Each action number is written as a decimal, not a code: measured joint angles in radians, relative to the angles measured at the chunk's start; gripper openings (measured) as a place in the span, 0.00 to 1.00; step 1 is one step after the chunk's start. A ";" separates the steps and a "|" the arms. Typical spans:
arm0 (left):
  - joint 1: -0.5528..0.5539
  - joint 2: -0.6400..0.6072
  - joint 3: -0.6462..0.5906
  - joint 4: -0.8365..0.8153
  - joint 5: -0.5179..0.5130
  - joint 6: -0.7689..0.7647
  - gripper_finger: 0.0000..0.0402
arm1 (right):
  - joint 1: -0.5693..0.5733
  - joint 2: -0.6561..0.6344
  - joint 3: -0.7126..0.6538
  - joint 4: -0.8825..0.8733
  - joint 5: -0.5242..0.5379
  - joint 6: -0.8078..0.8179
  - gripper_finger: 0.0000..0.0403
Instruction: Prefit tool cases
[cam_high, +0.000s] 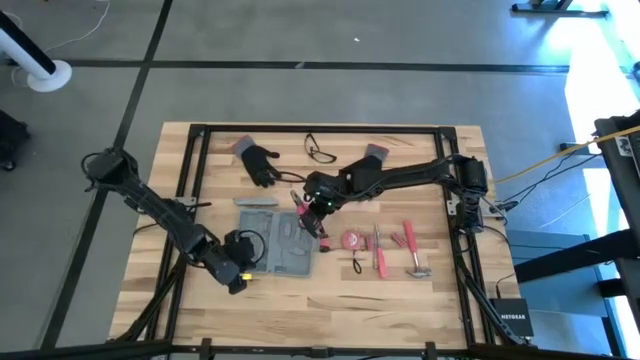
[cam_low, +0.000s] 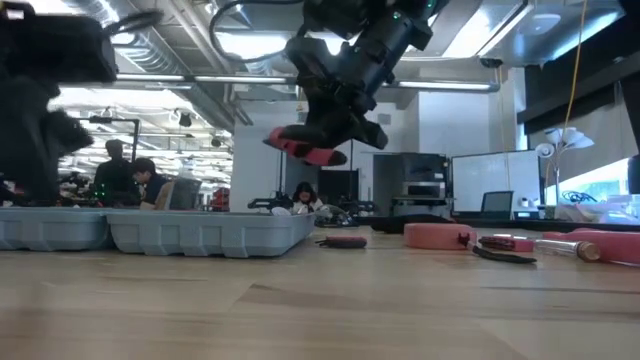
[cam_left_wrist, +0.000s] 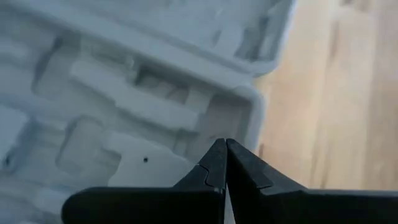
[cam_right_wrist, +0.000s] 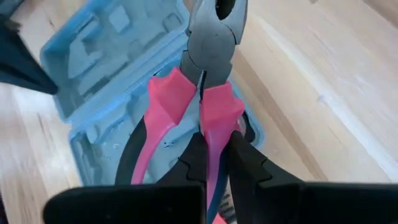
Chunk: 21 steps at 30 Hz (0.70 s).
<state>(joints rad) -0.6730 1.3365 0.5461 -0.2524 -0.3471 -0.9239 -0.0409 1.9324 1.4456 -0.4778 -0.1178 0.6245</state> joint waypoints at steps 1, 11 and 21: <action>0.000 0.013 0.000 -0.002 0.000 -0.031 0.00 | 0.000 0.005 0.000 0.008 -0.018 0.008 0.07; -0.020 0.035 0.000 -0.039 0.008 -0.043 0.00 | 0.031 0.028 0.000 0.065 -0.036 0.056 0.07; -0.009 0.008 0.020 -0.495 0.024 -0.043 0.00 | 0.059 0.028 0.000 0.040 -0.060 0.064 0.07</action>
<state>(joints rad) -0.6816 1.3448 0.5657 -0.7472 -0.3228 -0.9668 0.0177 1.9602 1.4456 -0.4378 -0.1775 0.6880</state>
